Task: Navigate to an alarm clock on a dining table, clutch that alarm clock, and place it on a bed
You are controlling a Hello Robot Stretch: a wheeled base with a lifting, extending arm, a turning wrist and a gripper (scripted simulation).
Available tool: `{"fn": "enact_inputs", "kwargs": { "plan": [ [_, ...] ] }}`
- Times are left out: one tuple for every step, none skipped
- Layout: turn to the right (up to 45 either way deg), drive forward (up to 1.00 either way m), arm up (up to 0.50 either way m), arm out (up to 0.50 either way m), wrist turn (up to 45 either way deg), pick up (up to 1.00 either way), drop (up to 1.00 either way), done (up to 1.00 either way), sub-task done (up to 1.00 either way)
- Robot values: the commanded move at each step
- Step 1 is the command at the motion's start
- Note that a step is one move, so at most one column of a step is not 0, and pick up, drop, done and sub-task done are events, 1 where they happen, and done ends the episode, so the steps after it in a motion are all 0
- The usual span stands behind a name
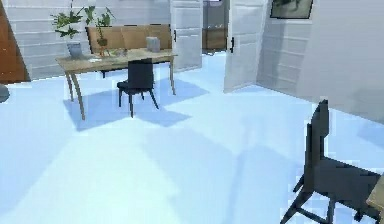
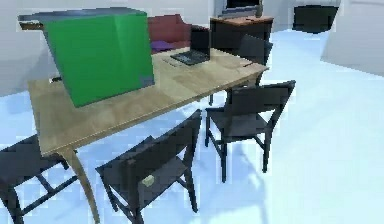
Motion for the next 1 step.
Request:
{"fn": "enact_inputs", "kwargs": {
  "plan": [
    [3.0, 0.0, 0.0, 0.0, 0.0, 0.0, 0.0, 0.0, 0.0]
  ]
}}
